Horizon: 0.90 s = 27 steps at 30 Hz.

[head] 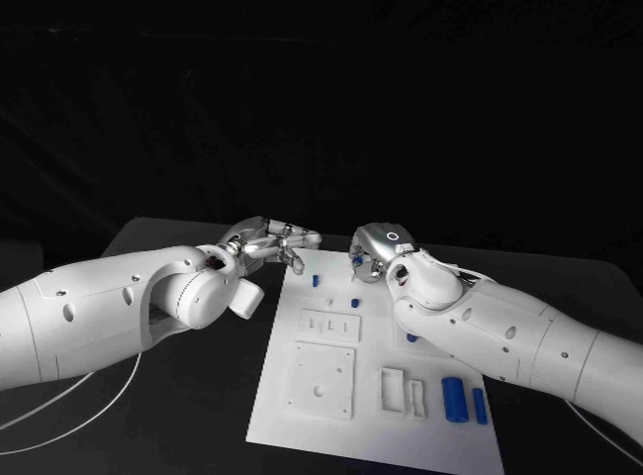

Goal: Assemble the parts on the task board

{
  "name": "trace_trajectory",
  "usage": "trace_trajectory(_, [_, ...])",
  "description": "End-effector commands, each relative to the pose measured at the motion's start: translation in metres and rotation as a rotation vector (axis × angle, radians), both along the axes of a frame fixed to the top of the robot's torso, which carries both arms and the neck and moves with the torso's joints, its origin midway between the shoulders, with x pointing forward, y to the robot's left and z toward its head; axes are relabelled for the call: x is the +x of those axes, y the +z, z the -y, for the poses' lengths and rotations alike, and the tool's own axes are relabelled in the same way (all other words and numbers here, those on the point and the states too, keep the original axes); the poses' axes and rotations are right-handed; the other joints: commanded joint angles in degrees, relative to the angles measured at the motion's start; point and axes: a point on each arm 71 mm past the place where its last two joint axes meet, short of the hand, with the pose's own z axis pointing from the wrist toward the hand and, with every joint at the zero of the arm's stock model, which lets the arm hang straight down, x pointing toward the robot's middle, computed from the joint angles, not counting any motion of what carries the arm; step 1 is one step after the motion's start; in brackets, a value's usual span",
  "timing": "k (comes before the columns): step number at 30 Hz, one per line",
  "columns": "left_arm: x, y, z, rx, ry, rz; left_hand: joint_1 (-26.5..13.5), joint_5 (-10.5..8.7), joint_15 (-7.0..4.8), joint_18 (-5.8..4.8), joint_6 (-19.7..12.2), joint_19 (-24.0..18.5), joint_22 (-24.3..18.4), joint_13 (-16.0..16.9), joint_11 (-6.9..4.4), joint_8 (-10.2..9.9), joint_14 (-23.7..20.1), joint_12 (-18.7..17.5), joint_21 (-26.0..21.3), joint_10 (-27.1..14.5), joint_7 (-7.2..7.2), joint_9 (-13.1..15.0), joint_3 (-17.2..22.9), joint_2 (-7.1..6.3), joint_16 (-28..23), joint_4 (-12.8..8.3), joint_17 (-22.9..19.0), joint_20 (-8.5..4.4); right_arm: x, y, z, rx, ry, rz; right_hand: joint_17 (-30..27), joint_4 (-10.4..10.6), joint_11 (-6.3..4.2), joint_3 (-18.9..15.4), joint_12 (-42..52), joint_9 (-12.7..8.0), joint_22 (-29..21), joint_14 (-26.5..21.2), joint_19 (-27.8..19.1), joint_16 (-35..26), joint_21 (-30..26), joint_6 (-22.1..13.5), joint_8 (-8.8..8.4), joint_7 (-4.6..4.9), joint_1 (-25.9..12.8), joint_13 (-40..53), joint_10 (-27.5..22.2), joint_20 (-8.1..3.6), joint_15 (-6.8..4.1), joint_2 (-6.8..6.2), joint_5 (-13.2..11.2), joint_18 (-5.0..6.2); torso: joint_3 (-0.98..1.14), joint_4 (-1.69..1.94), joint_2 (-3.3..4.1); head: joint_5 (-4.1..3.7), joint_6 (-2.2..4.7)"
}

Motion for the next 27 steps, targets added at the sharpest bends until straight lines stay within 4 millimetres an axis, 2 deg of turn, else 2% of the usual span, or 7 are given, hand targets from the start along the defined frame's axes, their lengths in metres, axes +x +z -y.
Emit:
trace_trajectory(1, [0.0001, 0.0028, 0.0018, -0.004, -0.005, 0.009, 0.15, -0.32, 0.12, 0.60, -0.23, -0.22, 0.00, 0.09, -0.17, 0.31, -0.28, 0.15, 0.11, -0.33, -0.10, 0.05, 0.04, -0.51, 0.37, 0.26, -0.05, 0.21, 0.0006, -0.0034, 0.0003, -0.027, 0.011, -0.020, -0.05, 0.07, -2.31, -0.15, 0.20, -0.23, 0.13, 0.01, 1.25, -0.26, -0.55, -0.63, -0.03, 0.31, 0.53, 2.44, 2.65, 0.13, -0.08, 0.41, 0.15, 1.14, -0.03, 0.09, 0.00, -0.15, -0.03])
trace_trajectory(9, [-0.0001, 0.0037, 0.0002, 0.001, -0.003, 0.011, 0.10, -0.34, 0.14, 0.60, -0.27, -0.21, -0.10, 0.09, -0.12, 0.23, -0.28, 0.14, 0.14, -0.49, -0.07, 0.01, 0.04, -0.69, 0.37, 0.37, -0.06, 0.22, 0.0032, -0.0064, 0.0037, -0.034, 0.006, -0.041, -0.04, 0.45, -1.91, -1.16, 0.16, -0.99, 0.44, -0.01, 1.45, -0.15, -1.41, -2.06, -0.04, 0.74, 0.57, 1.59, 1.29, 0.47, 0.27, 0.69, 0.08, 1.31, -0.11, 0.00, -0.05, -0.18, -0.14])
trace_trajectory(12, [0.0002, 0.0038, -0.0002, 0.001, -0.001, 0.010, 0.10, -0.34, 0.14, 0.60, -0.27, -0.21, -0.10, 0.09, -0.12, 0.23, -0.28, 0.14, 0.14, -0.49, -0.07, 0.01, 0.04, -0.69, 0.37, 0.37, -0.06, 0.22, 0.0038, -0.0073, 0.0040, -0.030, 0.008, -0.051, -0.05, 0.95, -1.07, -1.15, 0.12, -1.95, 0.44, -0.05, 1.55, -0.10, -2.02, -4.91, -0.12, 1.51, 0.02, 0.40, -1.23, 0.79, 0.75, 0.45, 0.32, 1.46, -0.05, -0.10, -0.02, -0.10, -0.18])
trace_trajectory(18, [0.0004, 0.0042, -0.0005, 0.001, 0.000, 0.010, 0.12, -0.26, 0.16, 0.62, -0.37, -0.21, -0.17, 0.09, -0.10, 0.22, -0.27, 0.15, 0.16, -0.60, -0.04, 0.00, 0.14, -0.77, 0.38, 0.47, -0.06, 0.24, 0.0040, -0.0074, 0.0040, -0.006, 0.015, -0.060, -0.28, 2.01, 0.34, -0.39, 0.09, -2.37, -0.32, -0.09, 1.77, -0.03, -3.98, -9.67, -0.11, 2.59, -1.19, -0.26, -5.81, 1.66, 1.61, -1.21, 1.22, 2.41, -0.08, -0.07, -0.04, -0.32, -0.18])
trace_trajectory(23, [0.0007, 0.0042, -0.0019, 0.003, 0.006, 0.009, 0.20, -0.18, 0.18, 0.61, -0.41, -0.26, -0.22, 0.09, -0.08, 0.23, -0.39, 0.15, 0.13, -0.66, -0.03, 0.01, 0.21, -0.80, 0.31, 0.48, -0.10, 0.26, 0.0034, -0.0063, 0.0040, 0.014, 0.020, -0.055, -0.76, 2.62, 1.16, 0.07, 0.09, -2.35, -1.53, -0.27, 1.88, -0.36, -6.48, -11.28, -0.07, 2.24, -1.63, -0.31, -9.67, 2.19, 2.00, -2.88, 1.00, 3.40, -0.01, 0.04, -0.09, -0.30, -0.04])
trace_trajectory(24, [0.0007, 0.0041, -0.0023, 0.004, 0.008, 0.008, 0.25, -0.15, 0.21, 0.61, -0.48, -0.33, -0.28, 0.09, -0.05, 0.22, -0.43, 0.15, 0.09, -0.74, 0.00, 0.00, 0.26, -0.86, 0.22, 0.49, -0.16, 0.29, 0.0030, -0.0058, 0.0042, 0.021, 0.022, -0.052, -1.07, 2.74, 1.43, -1.20, 0.07, -2.34, -2.22, -0.23, 2.06, -0.57, -7.73, -11.70, -0.05, 2.17, -1.54, -0.33, -10.91, 2.40, 2.12, -3.71, 2.01, 3.84, -0.06, 0.04, -0.09, -0.33, 0.00])
trace_trajectory(27, [0.0009, 0.0041, -0.0032, 0.005, 0.011, 0.008, 0.29, -0.09, 0.22, 0.61, -0.59, -0.33, -0.31, 0.08, -0.02, 0.20, -0.44, 0.14, 0.08, -0.84, 0.04, 0.00, 0.28, -0.92, 0.18, 0.49, -0.18, 0.30, 0.0019, -0.0042, 0.0047, 0.036, 0.027, -0.043, -1.73, 2.84, 2.11, -5.14, 0.11, -2.34, -3.48, -0.12, 2.51, -0.92, -9.84, -11.91, -0.04, 2.26, -0.50, -0.35, -12.99, 2.87, 2.44, -3.71, 2.99, 4.57, -0.08, -0.04, -0.03, -0.31, 0.09])
